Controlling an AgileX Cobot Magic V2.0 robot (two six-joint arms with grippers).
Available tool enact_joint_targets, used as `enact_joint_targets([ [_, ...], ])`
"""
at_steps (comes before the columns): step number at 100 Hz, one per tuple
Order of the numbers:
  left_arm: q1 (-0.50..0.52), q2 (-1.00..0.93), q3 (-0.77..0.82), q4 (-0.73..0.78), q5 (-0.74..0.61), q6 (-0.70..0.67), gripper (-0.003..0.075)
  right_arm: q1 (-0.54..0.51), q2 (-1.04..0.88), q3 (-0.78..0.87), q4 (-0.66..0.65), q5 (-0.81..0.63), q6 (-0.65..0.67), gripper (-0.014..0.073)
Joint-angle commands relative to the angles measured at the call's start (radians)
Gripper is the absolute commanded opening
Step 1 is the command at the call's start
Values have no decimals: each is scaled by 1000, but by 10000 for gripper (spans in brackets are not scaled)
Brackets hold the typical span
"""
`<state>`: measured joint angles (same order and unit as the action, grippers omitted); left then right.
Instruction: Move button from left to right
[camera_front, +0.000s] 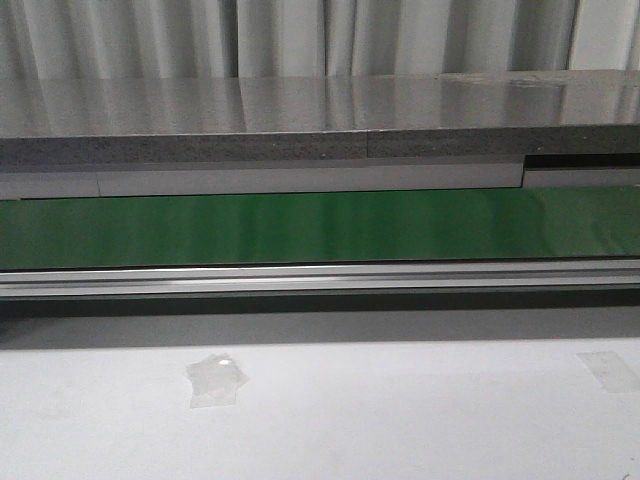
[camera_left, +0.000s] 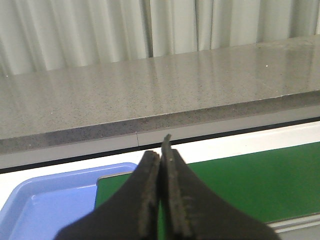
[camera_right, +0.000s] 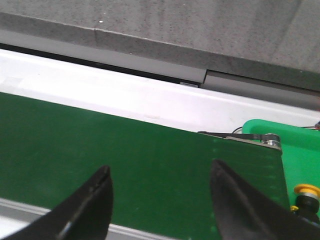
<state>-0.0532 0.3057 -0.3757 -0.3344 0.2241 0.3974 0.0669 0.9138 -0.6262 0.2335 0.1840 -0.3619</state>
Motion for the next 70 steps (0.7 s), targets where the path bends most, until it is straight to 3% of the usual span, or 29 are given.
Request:
enact_joint_targets([
  [1,-8,6,-29,-13,-78,-2,-20,29,-104,51,10,-110,-8,436],
  [40,-8,6,-29,-13,-78,-2,-20,58,-477,211,64,-18,-7,436],
  [61,-8,6,-29,-13,-78,-2,-20,58,-529,211,64,20,-7,430],
  [70,-8,6,-29,-13,-78,-2,-20,58,-529,211,64,22,-7,373],
])
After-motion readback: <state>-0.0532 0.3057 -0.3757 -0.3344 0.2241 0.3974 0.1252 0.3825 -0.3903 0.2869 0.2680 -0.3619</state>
